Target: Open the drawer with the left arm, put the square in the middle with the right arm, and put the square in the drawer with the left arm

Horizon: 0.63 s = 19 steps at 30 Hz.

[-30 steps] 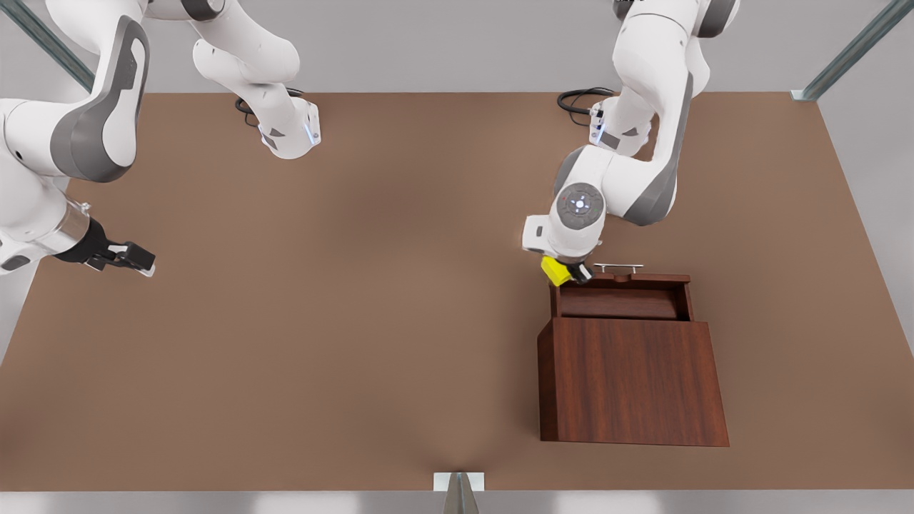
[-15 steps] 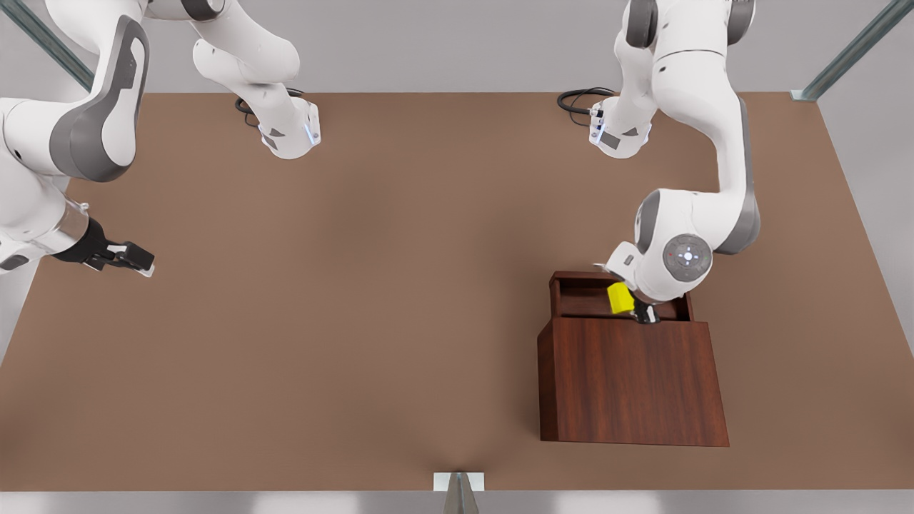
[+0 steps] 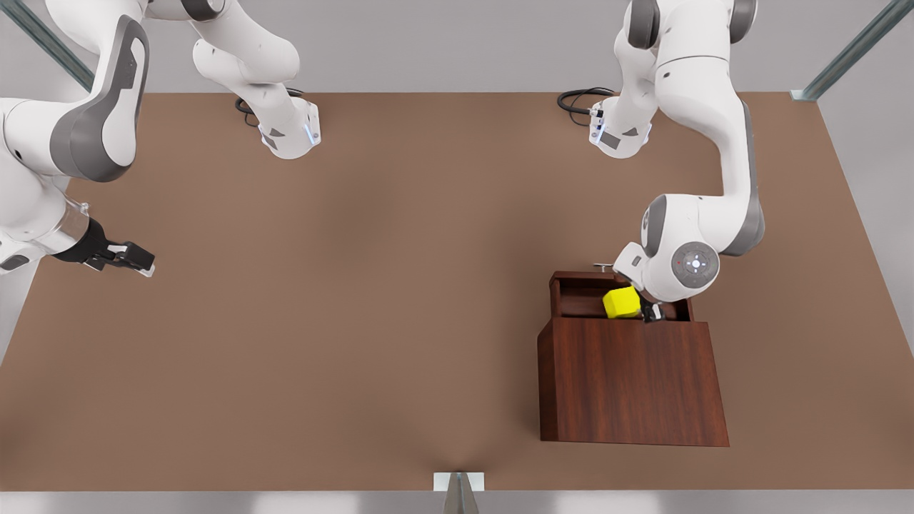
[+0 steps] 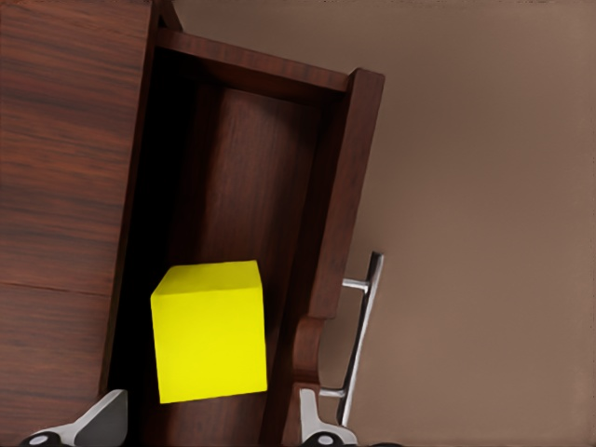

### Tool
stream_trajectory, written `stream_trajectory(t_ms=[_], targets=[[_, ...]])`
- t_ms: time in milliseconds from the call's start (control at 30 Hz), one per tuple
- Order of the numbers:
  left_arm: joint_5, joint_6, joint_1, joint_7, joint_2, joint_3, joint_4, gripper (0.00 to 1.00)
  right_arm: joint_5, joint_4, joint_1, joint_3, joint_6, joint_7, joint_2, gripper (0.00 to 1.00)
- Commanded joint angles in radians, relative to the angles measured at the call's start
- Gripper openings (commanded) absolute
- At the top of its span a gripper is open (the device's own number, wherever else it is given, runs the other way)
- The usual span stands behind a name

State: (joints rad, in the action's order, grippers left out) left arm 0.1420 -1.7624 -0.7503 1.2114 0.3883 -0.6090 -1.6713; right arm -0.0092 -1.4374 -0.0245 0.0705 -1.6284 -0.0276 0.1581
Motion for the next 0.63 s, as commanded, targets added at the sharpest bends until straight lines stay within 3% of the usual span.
stream_trajectory(t_ms=[0, 133, 300, 400, 467, 600], targets=[[0.004, 0.027, 0.0, -0.07, -0.008, 0.0, 0.007, 1.0, 0.0, 0.0, 0.0, 0.0, 0.001, 0.0, 0.0, 1.0], [0.08, 0.205, 0.002, -0.783, -0.042, -0.026, 0.123, 1.0, 0.0, 0.0, 0.0, 0.0, 0.001, 0.0, 0.0, 1.0], [0.077, 0.204, 0.043, -1.084, -0.072, -0.032, 0.292, 1.0, 0.0, 0.0, 0.0, 0.0, -0.001, 0.0, 0.0, 1.0], [-0.167, 0.202, 0.425, -1.345, -0.158, 0.478, 0.324, 1.0, 0.0, 0.0, 0.0, 0.0, -0.001, 0.0, 0.001, 1.0], [-0.219, 0.198, 0.552, -1.348, -0.195, 0.617, 0.317, 1.0, 0.0, 0.0, 0.0, 0.0, -0.001, 0.0, 0.001, 1.0], [-0.219, 0.198, 0.58, -1.351, -0.221, 0.646, 0.301, 1.0, 0.0, 0.0, 0.0, 0.0, -0.001, 0.0, 0.001, 1.0]])
